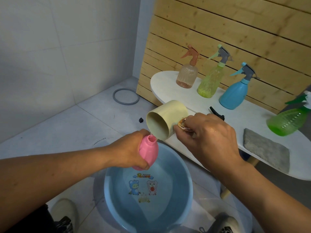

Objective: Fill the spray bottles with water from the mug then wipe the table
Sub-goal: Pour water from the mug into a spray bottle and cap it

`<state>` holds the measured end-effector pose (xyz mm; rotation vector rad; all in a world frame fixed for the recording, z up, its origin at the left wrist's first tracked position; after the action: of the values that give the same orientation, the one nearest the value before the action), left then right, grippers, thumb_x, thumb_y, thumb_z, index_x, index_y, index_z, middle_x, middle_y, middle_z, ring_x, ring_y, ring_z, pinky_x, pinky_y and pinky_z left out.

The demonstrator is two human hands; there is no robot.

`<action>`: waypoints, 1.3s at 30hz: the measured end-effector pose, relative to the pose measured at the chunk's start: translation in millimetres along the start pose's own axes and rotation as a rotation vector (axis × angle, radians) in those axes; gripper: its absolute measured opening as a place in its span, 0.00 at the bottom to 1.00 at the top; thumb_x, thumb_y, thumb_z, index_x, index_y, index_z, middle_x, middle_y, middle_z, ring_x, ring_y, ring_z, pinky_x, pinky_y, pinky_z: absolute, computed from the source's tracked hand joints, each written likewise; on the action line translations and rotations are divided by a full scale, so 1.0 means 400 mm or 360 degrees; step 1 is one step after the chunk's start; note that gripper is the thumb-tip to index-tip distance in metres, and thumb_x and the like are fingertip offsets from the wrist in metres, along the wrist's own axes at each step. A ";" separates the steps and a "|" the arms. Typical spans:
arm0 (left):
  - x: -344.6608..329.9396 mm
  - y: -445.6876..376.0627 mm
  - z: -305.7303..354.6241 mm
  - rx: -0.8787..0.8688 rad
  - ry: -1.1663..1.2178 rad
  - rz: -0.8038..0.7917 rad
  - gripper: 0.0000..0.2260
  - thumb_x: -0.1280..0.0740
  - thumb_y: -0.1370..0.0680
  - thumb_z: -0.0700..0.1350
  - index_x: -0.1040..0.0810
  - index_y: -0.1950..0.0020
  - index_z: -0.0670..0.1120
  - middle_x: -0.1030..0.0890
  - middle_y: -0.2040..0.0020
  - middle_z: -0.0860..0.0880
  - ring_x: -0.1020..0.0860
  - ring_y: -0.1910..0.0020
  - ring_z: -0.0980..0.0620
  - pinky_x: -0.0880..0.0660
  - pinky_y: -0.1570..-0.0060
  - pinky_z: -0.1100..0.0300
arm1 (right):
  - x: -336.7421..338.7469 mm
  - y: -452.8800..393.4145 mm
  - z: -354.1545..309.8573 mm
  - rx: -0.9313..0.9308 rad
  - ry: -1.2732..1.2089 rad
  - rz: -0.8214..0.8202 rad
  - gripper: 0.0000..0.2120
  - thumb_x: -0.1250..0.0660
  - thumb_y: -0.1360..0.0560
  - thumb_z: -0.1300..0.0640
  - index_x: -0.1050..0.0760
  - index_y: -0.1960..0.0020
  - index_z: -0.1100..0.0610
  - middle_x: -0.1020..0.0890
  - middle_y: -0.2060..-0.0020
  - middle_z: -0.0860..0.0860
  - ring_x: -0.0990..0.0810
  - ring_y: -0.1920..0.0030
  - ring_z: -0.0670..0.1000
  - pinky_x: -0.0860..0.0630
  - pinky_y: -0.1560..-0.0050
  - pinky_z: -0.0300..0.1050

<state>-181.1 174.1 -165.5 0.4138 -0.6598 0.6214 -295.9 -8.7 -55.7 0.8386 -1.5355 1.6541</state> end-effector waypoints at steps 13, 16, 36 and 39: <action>0.000 -0.006 -0.010 -0.0028 0.0030 0.0031 0.37 0.15 0.37 0.50 0.35 0.38 0.63 0.26 0.47 0.63 0.25 0.49 0.59 0.28 0.65 0.71 | 0.006 0.001 -0.004 0.0073 0.0071 0.0044 0.21 0.42 0.17 0.39 0.24 0.61 0.50 0.23 0.66 0.46 0.29 0.64 0.51 0.29 0.71 0.47; 0.000 -0.009 -0.011 -0.0043 0.0074 0.0045 0.37 0.15 0.37 0.50 0.34 0.37 0.63 0.26 0.46 0.63 0.24 0.48 0.60 0.27 0.63 0.70 | 0.007 0.001 -0.005 0.0099 0.0067 0.0064 0.20 0.41 0.17 0.39 0.24 0.61 0.50 0.24 0.66 0.46 0.30 0.64 0.50 0.30 0.71 0.46; 0.020 -0.007 0.022 -0.0103 0.0561 0.0209 0.39 0.14 0.38 0.46 0.32 0.36 0.64 0.25 0.41 0.63 0.23 0.41 0.55 0.15 0.53 0.53 | -0.126 -0.070 0.108 -0.1199 -0.1529 -0.0494 0.21 0.34 0.21 0.40 0.29 0.63 0.54 0.29 0.69 0.49 0.36 0.69 0.47 0.37 0.70 0.38; 0.014 0.003 0.031 -0.0120 0.0614 0.0222 0.39 0.14 0.38 0.44 0.31 0.37 0.66 0.24 0.43 0.65 0.22 0.41 0.55 0.16 0.54 0.56 | -0.230 -0.051 0.128 -0.1260 -0.1559 -0.0732 0.19 0.37 0.19 0.41 0.28 0.60 0.54 0.29 0.67 0.51 0.35 0.67 0.49 0.37 0.71 0.39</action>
<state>-184.0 170.5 -152.7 0.1701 -0.3431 0.7813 -230.4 -65.9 -118.6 1.4602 -2.1466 0.1625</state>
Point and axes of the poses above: each hand's wrist, its own y-axis away from the middle knuckle, its own x-axis out of the back of the hand, z = x × y, the point moved 2 cm from there along -y, towards the middle knuckle
